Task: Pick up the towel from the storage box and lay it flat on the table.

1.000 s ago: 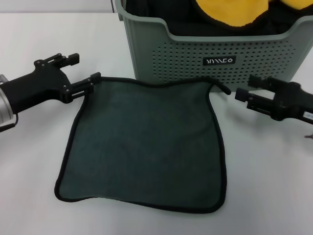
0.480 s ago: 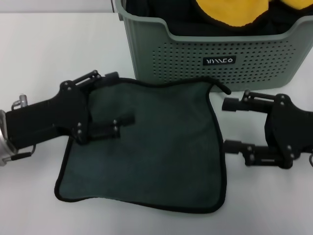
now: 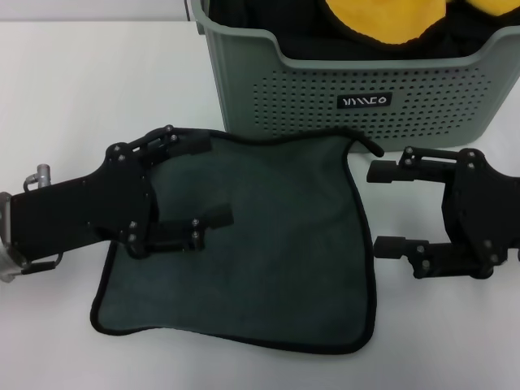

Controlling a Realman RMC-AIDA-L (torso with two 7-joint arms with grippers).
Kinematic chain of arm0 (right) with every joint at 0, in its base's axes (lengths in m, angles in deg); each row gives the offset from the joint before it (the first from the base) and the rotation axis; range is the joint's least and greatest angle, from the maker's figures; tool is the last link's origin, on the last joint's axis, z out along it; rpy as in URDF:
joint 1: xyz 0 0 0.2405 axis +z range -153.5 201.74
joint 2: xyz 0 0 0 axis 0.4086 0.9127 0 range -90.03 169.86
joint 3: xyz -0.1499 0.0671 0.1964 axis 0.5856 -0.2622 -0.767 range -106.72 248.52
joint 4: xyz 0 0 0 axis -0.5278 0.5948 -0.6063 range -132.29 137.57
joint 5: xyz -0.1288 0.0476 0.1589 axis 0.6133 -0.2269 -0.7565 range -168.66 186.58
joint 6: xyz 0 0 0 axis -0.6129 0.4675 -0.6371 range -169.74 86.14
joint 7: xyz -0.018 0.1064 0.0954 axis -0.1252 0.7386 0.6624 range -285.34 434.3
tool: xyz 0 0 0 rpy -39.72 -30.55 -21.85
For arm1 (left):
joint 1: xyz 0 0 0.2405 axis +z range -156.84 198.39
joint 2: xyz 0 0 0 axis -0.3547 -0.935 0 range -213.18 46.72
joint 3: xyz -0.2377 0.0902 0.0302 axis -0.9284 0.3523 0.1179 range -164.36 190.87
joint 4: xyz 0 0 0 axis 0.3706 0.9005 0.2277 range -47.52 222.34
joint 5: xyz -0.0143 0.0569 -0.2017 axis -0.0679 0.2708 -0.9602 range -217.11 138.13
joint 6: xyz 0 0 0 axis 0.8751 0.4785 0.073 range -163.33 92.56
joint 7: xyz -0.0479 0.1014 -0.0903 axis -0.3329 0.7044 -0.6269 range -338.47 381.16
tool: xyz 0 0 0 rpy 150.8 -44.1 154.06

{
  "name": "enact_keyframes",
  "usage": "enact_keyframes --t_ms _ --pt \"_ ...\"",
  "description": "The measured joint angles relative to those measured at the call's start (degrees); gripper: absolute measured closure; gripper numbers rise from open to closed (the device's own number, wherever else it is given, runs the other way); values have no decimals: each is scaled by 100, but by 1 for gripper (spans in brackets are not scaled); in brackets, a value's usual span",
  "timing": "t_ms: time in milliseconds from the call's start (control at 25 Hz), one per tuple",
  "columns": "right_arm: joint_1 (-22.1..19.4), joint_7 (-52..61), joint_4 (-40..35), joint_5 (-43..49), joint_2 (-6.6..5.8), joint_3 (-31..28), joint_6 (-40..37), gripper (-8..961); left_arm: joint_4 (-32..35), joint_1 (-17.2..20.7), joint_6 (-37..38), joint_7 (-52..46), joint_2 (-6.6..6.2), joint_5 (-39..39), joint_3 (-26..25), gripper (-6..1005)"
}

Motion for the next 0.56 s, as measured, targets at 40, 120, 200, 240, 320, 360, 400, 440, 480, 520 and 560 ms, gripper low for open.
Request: enact_keyframes --t_ms 40,120,200,240,320,360,400,440,480,520,560 --pt "2 3 -3 5 5 1 -1 229 -2 7 2 16 0 -7 -1 110" --pt "3 3 -20 8 18 2 -4 229 -7 25 4 61 2 -22 -9 110" --pt "3 -11 -15 9 30 5 -6 229 -10 35 6 84 3 -24 -12 110" --pt "-2 -27 -9 9 35 5 -7 229 -11 34 6 82 4 -23 -9 110" --pt "-12 -47 1 19 44 9 -10 229 -13 22 8 65 5 -12 -3 110" --pt "-14 -47 3 28 48 11 -11 229 -13 20 8 63 5 -9 -3 110" --pt "-16 -43 5 49 55 11 -12 229 -13 19 9 63 6 -5 -2 110" --pt "-20 -36 7 66 62 11 -12 229 -13 21 10 69 6 -4 -1 110" --pt "-29 -29 7 66 65 11 -14 229 -13 27 11 72 6 -4 -1 110" --pt "-39 -28 8 66 67 10 -14 229 -13 32 12 73 6 -8 -1 110" --pt "-46 -28 10 66 67 10 -15 229 -18 36 12 74 6 -12 -2 110"
